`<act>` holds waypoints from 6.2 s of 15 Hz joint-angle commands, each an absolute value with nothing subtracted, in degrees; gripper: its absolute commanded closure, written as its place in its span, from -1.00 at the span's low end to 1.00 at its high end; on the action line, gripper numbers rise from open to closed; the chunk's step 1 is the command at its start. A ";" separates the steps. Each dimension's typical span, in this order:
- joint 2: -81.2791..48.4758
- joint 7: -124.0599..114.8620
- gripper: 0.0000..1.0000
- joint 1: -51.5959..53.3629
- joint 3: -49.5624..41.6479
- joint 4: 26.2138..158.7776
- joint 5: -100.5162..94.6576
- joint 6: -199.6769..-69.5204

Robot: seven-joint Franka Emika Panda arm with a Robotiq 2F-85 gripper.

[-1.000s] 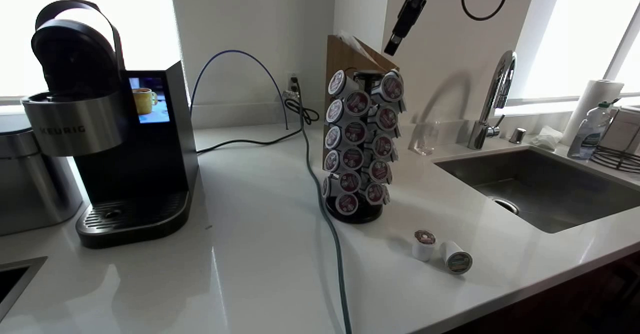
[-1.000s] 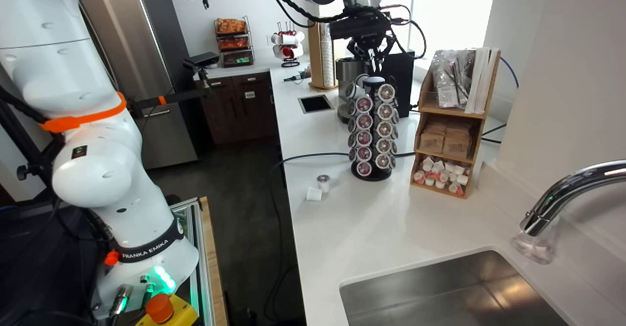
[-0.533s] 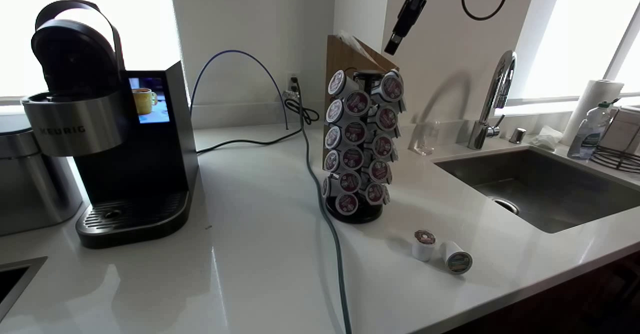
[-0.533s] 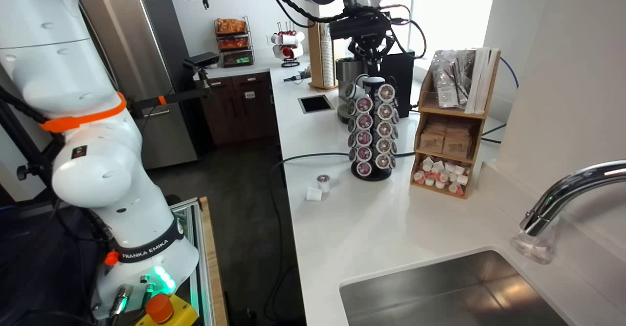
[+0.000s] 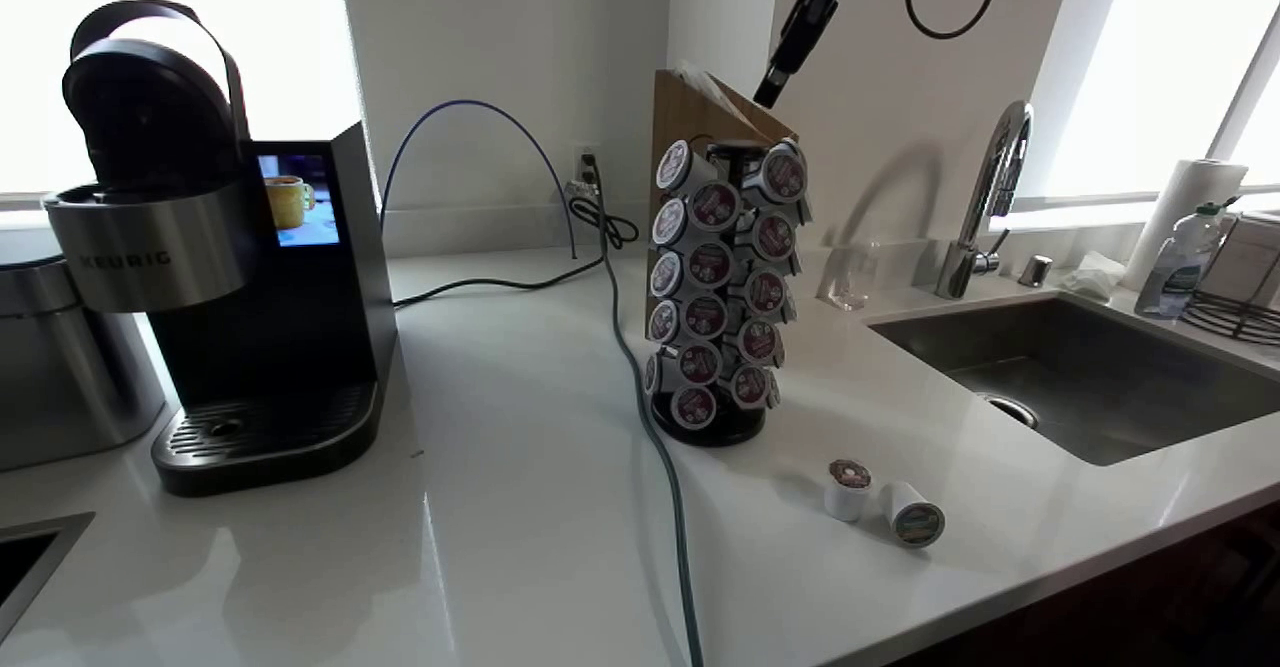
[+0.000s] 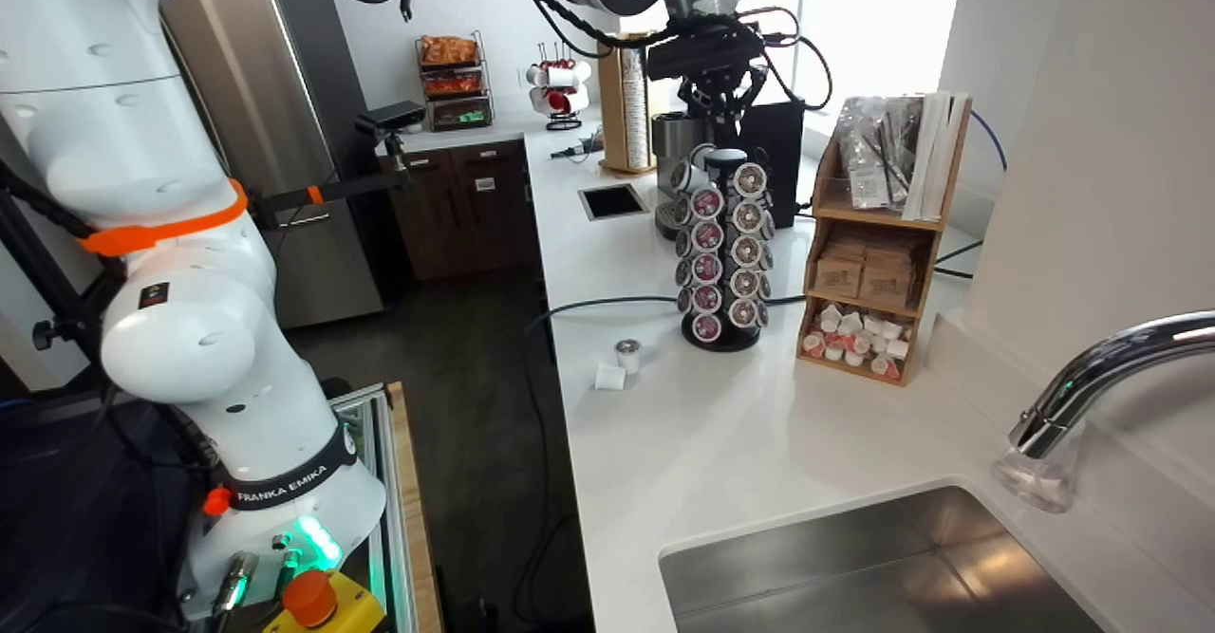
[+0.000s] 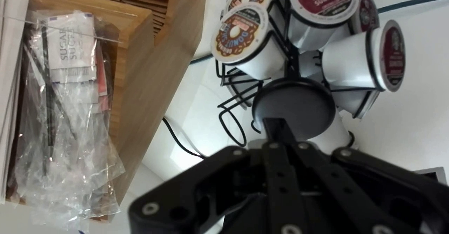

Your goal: Rotate the coffee pods stand then put one coffee pod from the counter on the stand.

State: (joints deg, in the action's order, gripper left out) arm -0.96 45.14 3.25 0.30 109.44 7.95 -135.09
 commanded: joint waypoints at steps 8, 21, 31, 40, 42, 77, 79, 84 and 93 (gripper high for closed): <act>-4.96 51.63 1.00 2.25 2.07 107.77 12.03 -139.22; -6.88 53.48 1.00 1.11 3.25 106.82 13.68 -138.82; -6.93 53.38 1.00 0.48 3.47 106.98 14.96 -137.28; -6.33 51.15 1.00 0.53 3.28 107.12 14.09 -135.79; -6.29 50.97 1.00 0.50 3.30 106.97 14.19 -135.02; -7.08 49.81 1.00 0.66 3.80 104.89 14.23 -129.19; -7.06 49.76 1.00 0.66 3.80 104.91 14.16 -129.18; -4.69 49.32 0.48 1.26 4.23 105.51 13.17 -129.76; 6.21 27.04 -0.73 5.13 6.22 107.53 0.93 -116.24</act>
